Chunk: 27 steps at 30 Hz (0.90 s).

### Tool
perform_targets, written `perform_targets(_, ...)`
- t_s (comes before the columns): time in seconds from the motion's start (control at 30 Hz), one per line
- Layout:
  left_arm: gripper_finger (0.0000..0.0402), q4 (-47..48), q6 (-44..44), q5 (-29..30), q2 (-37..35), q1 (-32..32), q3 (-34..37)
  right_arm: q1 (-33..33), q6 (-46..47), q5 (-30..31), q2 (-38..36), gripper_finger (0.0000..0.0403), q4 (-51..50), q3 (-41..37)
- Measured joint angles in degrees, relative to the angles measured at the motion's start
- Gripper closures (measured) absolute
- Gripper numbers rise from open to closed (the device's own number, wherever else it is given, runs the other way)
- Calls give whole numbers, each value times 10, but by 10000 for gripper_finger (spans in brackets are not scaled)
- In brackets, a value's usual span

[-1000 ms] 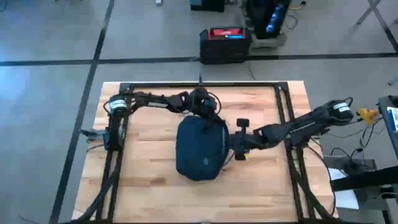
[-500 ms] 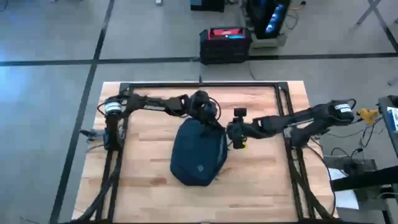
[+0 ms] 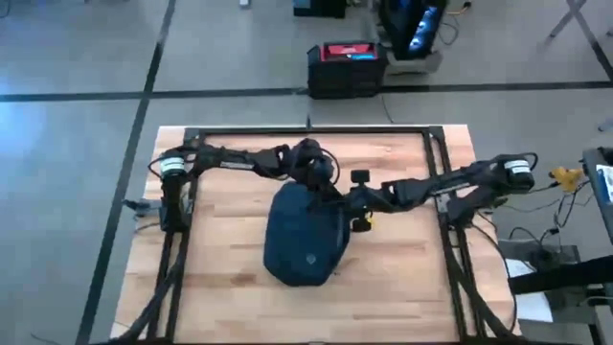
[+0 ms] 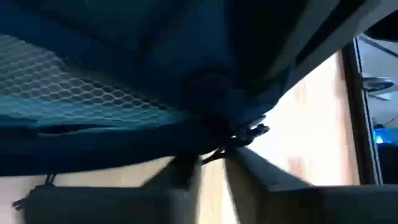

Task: Unpack backpack
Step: Close the dark blue backpack

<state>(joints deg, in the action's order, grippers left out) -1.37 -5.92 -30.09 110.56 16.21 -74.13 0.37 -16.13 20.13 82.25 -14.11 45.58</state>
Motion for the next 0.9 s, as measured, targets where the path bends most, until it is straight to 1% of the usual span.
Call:
perform_targets(0.17,401,9,-10,1,0,5,0,7,1,14,-11,400,-8,0)
perform_targets(0.33,401,15,-11,4,-1,20,0,38,14,20,-31,402,-26,0)
perform_targets(0.57,401,16,-11,0,-1,40,2,71,76,21,-46,403,-50,0)
perform_targets(0.77,401,13,-14,0,-1,41,2,93,105,20,-37,403,-55,-2)
perform_targets(0.9,401,12,-14,2,-1,41,3,100,125,23,-39,403,-81,-1)
